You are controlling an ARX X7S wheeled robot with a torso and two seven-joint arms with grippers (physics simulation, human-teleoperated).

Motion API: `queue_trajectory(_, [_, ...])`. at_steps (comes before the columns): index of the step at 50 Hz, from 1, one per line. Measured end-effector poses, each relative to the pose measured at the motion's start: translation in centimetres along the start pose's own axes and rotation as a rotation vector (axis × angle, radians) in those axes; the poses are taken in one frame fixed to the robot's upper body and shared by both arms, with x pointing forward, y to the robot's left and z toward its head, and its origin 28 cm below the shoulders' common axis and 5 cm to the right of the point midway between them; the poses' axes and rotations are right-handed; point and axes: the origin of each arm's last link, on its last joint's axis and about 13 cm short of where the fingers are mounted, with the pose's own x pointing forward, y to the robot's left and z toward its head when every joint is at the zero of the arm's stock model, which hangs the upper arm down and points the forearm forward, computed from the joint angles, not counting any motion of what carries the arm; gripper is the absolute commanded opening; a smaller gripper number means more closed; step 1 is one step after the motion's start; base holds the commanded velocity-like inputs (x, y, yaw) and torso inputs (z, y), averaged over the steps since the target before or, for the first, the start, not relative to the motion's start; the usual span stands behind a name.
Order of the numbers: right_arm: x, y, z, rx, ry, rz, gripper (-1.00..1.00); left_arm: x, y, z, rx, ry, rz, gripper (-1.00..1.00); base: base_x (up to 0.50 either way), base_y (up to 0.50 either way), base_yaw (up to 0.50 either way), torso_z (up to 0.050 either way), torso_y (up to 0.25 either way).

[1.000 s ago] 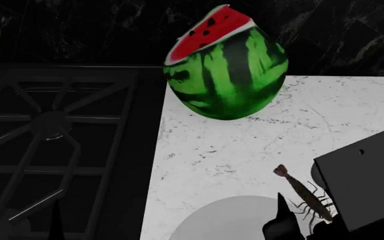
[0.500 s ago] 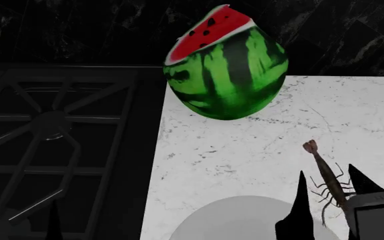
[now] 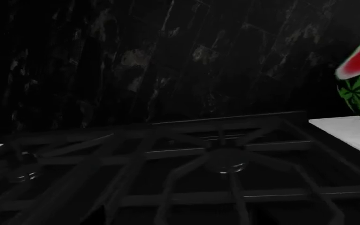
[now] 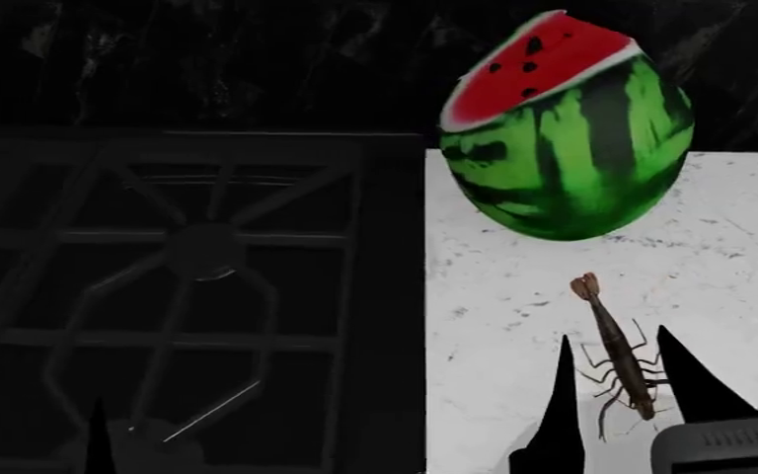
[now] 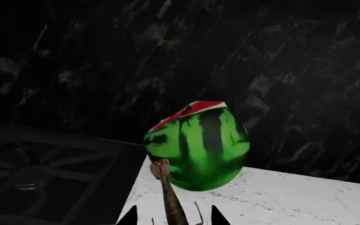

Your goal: Pick the shrimp from the counter and place it in the microwave.

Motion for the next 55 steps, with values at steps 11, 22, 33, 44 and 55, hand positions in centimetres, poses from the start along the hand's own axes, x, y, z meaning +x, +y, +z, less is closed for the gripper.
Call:
queue_trajectory(11, [0.0,0.1,-0.26,0.011,-0.007,0.002,-1.0,-0.05,0.01,0.01,0.0,0.001,0.0,1.0,0.02,0.47,0.0,0.0,0.0])
queue_trajectory(22, [0.08,0.15,-0.3,0.018,-0.011,0.005,-1.0,0.02,-0.04,0.02,-0.001,0.001,-0.002,1.0,0.02,0.47,0.0,0.0,0.0])
queue_trajectory(33, [0.13,0.16,-0.36,0.024,-0.015,0.005,-1.0,0.02,-0.04,0.02,-0.002,0.0,-0.001,1.0,0.02,0.47,0.0,0.0,0.0])
queue_trajectory(44, [0.08,0.19,-0.47,0.029,-0.016,0.003,-1.0,-0.06,0.01,0.01,-0.002,-0.002,-0.001,1.0,0.02,0.47,0.0,0.0,0.0])
queue_trajectory(55, [0.05,0.24,-0.54,0.032,-0.018,0.005,-1.0,-0.09,0.03,0.0,-0.002,-0.003,0.0,1.0,0.03,0.47,0.0,0.0,0.0])
